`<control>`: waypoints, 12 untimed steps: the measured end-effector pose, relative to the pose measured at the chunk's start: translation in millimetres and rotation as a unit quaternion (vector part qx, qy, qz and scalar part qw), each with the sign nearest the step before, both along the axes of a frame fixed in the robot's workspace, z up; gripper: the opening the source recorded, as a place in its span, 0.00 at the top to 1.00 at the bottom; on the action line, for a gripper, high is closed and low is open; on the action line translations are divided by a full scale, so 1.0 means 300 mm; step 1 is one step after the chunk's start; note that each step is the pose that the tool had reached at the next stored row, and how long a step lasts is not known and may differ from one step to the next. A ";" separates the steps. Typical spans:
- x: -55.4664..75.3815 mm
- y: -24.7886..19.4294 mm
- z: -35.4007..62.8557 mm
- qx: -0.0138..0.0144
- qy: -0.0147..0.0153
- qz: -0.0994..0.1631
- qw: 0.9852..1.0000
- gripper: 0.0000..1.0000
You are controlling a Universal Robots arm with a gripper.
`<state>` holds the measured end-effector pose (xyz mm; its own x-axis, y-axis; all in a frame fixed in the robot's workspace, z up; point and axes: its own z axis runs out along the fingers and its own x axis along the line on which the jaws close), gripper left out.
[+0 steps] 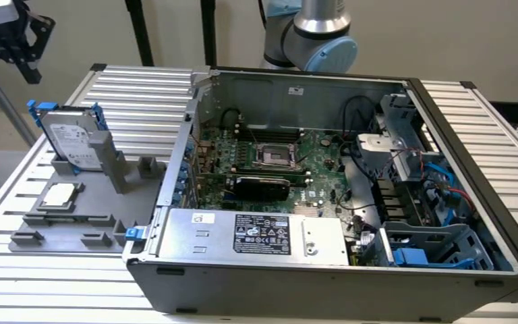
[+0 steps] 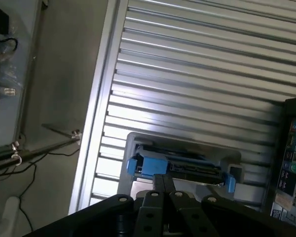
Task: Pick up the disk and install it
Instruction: 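Pick up the disk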
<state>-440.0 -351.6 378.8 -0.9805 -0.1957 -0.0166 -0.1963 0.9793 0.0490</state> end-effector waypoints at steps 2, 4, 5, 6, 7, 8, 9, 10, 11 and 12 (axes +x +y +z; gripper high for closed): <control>0.000 0.000 -0.002 0.000 0.000 0.018 1.000 0.89; 0.000 0.000 -0.004 0.000 0.000 0.036 0.999 0.89; 0.000 0.000 -0.004 0.000 0.000 0.045 0.999 0.89; 0.000 0.000 -0.005 0.000 0.000 0.055 0.998 0.89; 0.000 0.000 -0.005 0.000 0.000 0.064 0.998 0.89; 0.000 0.000 -0.006 0.000 0.000 0.073 0.997 0.89; 0.000 0.000 -0.006 0.000 0.000 0.082 0.997 0.89; 0.000 0.000 -0.006 0.000 0.000 0.091 0.996 0.89; 0.000 0.000 -0.007 0.000 0.000 0.100 0.995 0.89; 0.000 0.000 -0.007 0.000 0.000 0.109 0.994 0.89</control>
<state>-440.0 -351.6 376.8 -0.9150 -0.4032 -0.0167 -0.4035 0.9137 0.0490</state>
